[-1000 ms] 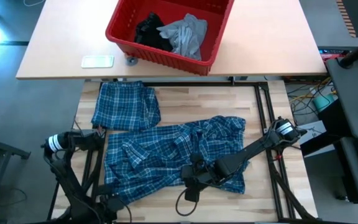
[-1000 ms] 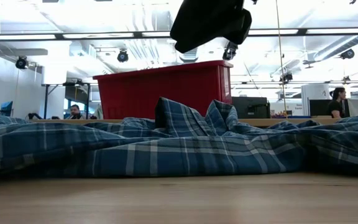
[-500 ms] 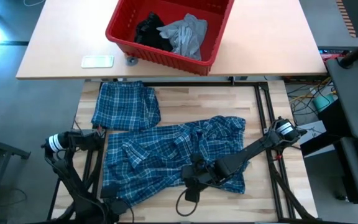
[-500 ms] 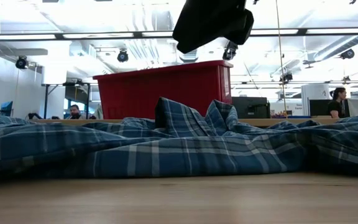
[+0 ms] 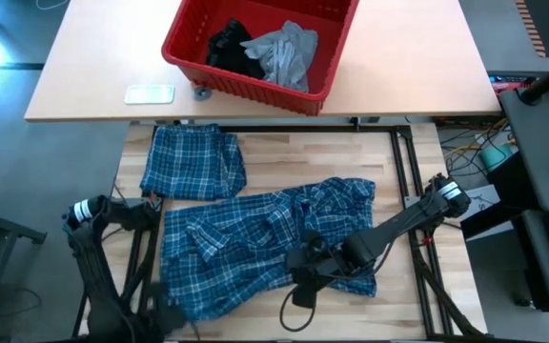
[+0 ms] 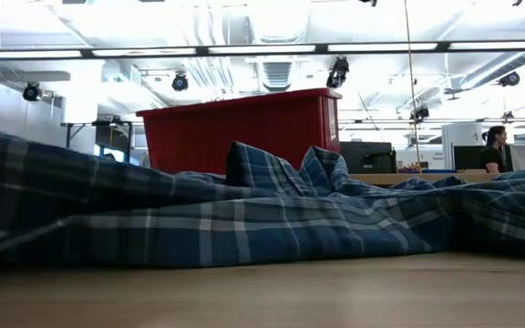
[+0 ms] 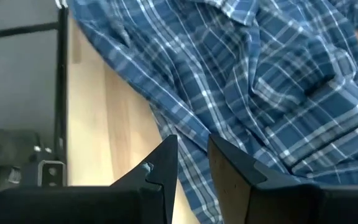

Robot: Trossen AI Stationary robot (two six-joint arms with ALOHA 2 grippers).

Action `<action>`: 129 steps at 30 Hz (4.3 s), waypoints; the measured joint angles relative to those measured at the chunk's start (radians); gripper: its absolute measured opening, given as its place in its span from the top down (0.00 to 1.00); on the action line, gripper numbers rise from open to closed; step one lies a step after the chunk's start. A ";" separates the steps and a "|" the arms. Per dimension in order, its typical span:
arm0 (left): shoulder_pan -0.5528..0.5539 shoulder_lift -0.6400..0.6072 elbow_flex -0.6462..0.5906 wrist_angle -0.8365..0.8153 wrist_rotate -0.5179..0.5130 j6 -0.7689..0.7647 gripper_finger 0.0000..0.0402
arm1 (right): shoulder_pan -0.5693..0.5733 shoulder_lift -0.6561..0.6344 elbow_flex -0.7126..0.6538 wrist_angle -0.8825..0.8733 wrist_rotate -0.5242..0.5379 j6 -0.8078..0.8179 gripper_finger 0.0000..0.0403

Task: Fold Laundry from Bin
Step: Fold the blue patterned long sleeve shirt

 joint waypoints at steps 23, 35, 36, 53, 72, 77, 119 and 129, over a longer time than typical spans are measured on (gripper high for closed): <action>0.270 -0.762 -0.882 0.072 0.176 -0.178 1.00 | -0.083 0.043 -0.087 -0.050 -0.035 0.104 0.64; 0.270 -0.732 -0.704 0.019 0.224 -0.083 0.68 | -0.147 0.058 -0.232 0.064 -0.162 -0.114 0.57; 0.269 -0.727 -0.682 0.014 0.256 -0.072 0.64 | -0.150 0.059 -0.244 0.061 -0.173 -0.121 0.56; 0.235 -0.344 -0.654 0.453 0.240 0.198 0.51 | -0.159 0.112 -0.294 0.078 -0.299 -0.055 0.61; 0.128 -0.221 -0.863 0.827 0.463 0.189 0.60 | -0.157 0.012 -0.273 -0.144 -0.308 -0.016 0.96; 0.127 -0.223 -0.828 0.806 0.466 0.189 0.60 | -0.144 0.017 -0.280 -0.044 -0.323 0.027 0.83; 0.092 -0.224 -0.822 0.790 0.469 0.135 0.60 | -0.243 0.059 -0.276 -0.258 -0.174 0.018 0.80; 0.092 -0.223 -0.678 0.529 0.424 0.173 0.44 | -0.187 0.026 -0.149 -0.384 -0.178 0.120 0.44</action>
